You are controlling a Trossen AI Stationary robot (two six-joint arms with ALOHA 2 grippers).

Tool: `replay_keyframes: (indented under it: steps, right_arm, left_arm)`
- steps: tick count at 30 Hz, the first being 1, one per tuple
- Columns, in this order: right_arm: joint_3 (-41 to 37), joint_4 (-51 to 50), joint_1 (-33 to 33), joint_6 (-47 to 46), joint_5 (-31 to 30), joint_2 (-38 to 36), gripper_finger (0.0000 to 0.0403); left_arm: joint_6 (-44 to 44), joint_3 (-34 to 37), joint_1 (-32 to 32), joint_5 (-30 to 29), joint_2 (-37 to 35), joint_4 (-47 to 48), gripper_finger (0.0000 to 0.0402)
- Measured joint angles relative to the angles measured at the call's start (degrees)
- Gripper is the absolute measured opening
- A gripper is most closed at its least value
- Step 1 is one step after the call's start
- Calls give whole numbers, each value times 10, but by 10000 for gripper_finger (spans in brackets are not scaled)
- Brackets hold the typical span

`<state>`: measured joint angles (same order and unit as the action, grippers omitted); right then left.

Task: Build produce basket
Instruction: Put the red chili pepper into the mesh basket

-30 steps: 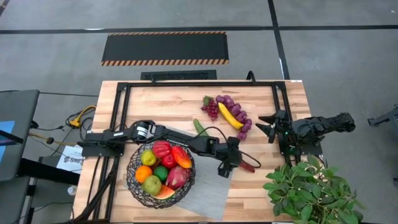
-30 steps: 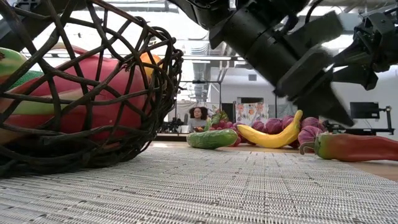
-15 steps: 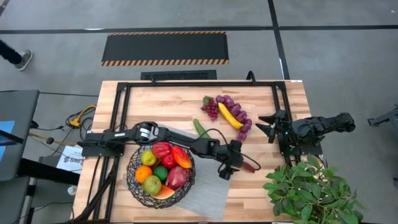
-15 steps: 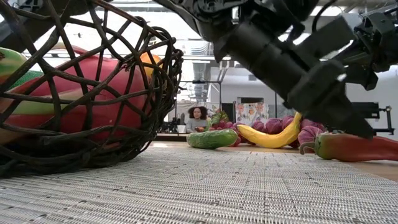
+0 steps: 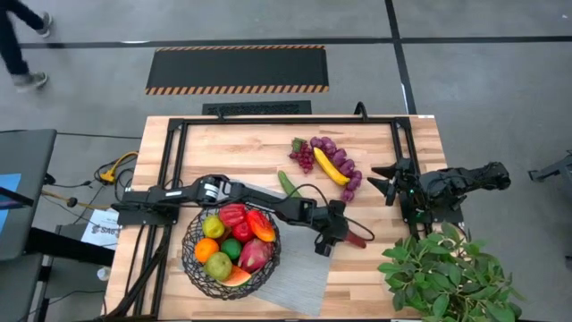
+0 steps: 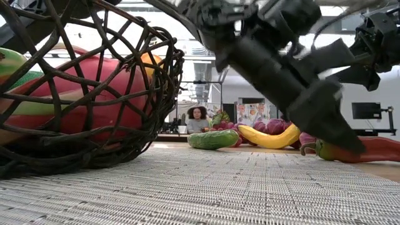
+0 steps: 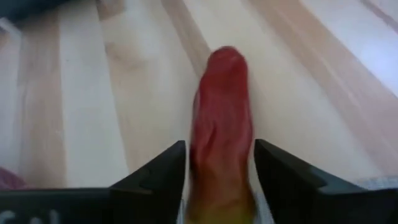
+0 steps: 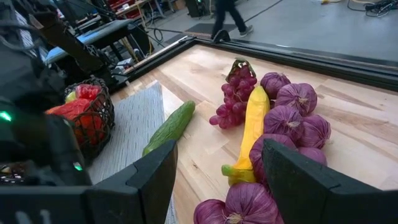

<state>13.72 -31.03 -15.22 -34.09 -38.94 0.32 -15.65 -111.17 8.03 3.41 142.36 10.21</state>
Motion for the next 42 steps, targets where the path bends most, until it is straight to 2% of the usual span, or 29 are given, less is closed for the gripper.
replay_keyframes:
  steps: [7,14,19,24,29,33,42]
  right_arm:
    - [0,-1,0,0,0,0,255]
    - [0,-1,0,0,0,0,255]
    - [0,-1,0,0,0,0,255]
    - [0,1,0,-4,0,0,255]
    - [0,1,0,-5,0,0,255]
    - [0,1,0,-5,0,0,255]
    - [0,0,0,-5,0,0,255]
  left_arm:
    - [29,-1,-4,-9,9,15,87]
    - [32,-70,-4,-17,13,98,87]
    - [31,-158,-3,-13,12,209,102]
    - [44,-236,-2,-7,12,328,95]
    - [49,-227,-1,35,-30,420,100]
    - [54,-227,3,35,-70,534,100]
    - [104,-228,38,38,-191,673,106]
